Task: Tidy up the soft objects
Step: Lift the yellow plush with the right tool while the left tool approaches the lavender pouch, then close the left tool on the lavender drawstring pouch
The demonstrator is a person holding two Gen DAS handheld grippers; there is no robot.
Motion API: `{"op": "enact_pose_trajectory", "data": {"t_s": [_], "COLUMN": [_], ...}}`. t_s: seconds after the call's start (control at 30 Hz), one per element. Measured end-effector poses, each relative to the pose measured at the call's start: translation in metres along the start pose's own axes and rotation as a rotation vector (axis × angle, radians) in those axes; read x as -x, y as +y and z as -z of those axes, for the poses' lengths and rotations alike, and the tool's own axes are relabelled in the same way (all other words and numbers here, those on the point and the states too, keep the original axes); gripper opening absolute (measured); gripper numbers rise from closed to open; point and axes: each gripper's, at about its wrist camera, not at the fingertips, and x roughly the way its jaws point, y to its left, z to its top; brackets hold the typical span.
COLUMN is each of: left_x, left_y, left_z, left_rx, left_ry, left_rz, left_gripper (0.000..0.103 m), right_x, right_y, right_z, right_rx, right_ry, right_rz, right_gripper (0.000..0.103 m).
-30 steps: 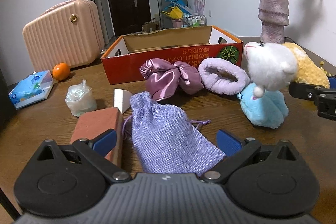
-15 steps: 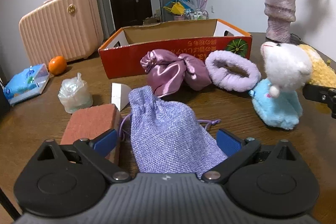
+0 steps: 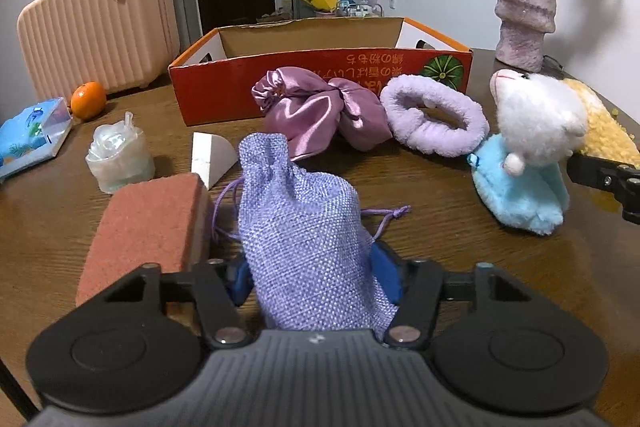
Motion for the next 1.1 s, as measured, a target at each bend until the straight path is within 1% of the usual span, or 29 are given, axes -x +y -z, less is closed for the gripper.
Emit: {"op": "enact_pose_trajectory", "data": {"t_s": [0.1, 0.2, 0.47, 0.83, 1.1], "left_x": [0.003, 0.006, 0.019, 0.048, 0.070], "left_y": [-0.001, -0.002, -0.001, 0.009, 0.016], "left_z": [0.000, 0.001, 0.006, 0.010, 0.010], "left_rx": [0.002, -0.001, 0.004, 0.032, 0.030], "left_ry": [-0.010, -0.024, -0.060, -0.127, -0.176], "left_rz": [0.005, 0.008, 0.004, 0.003, 0.025], "left_gripper": [0.045, 0.040, 0.039, 0.039, 0.039], "right_x": [0.003, 0.006, 0.012, 0.021, 0.027], "right_y": [0.001, 0.002, 0.007, 0.022, 0.036], "right_z": [0.000, 0.000, 0.000, 0.000, -0.002], "right_rx": [0.002, 0.008, 0.013, 0.001, -0.007], "right_ry": [-0.016, -0.030, -0.053, -0.069, -0.075], "right_rz": [-0.006, -0.005, -0.010, -0.024, -0.029], "right_gripper": [0.048, 0.048, 0.048, 0.048, 0.048]}}
